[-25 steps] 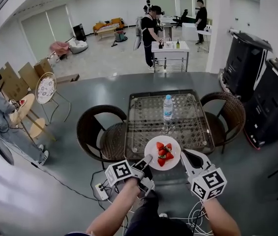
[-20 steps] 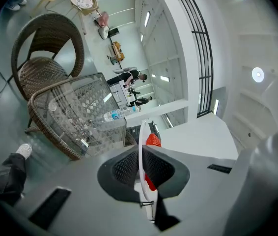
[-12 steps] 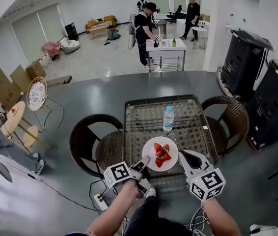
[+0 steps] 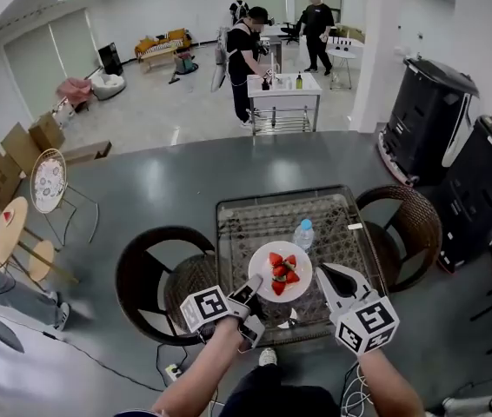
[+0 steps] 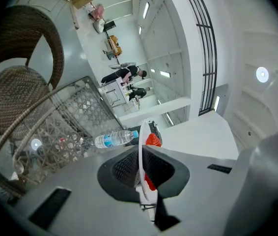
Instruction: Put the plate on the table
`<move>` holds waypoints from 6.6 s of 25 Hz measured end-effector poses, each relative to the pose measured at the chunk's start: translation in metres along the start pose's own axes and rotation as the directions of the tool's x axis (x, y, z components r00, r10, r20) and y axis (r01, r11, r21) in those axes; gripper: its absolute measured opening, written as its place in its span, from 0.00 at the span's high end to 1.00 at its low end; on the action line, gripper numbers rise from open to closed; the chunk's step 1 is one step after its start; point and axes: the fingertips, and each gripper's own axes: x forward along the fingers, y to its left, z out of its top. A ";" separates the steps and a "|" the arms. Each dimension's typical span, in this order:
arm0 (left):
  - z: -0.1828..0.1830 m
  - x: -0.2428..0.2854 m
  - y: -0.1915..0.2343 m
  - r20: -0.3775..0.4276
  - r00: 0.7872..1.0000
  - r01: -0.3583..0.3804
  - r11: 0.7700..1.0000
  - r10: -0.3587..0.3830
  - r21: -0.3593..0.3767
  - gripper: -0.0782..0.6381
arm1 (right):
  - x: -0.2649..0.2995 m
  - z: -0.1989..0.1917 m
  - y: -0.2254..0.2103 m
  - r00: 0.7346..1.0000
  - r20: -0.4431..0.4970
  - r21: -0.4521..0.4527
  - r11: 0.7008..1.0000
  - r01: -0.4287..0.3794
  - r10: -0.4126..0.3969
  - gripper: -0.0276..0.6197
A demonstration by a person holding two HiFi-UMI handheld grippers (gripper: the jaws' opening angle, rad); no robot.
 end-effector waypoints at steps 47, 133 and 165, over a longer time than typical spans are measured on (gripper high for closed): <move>0.131 0.201 0.102 0.082 0.991 -0.097 0.993 0.102 -0.062 0.87 | 0.175 -0.044 -0.170 0.992 -0.083 0.098 0.991 -0.087 0.095 0.95; 0.164 0.257 0.196 0.154 0.798 -0.573 0.654 0.583 0.494 0.67 | 0.226 -0.110 -0.247 0.982 -0.175 0.216 0.976 -0.030 0.069 0.95; 0.082 0.181 -0.074 0.035 0.999 -0.033 0.364 0.003 0.931 0.88 | 0.188 -0.013 -0.153 0.988 -0.038 0.109 0.984 -0.142 0.147 0.95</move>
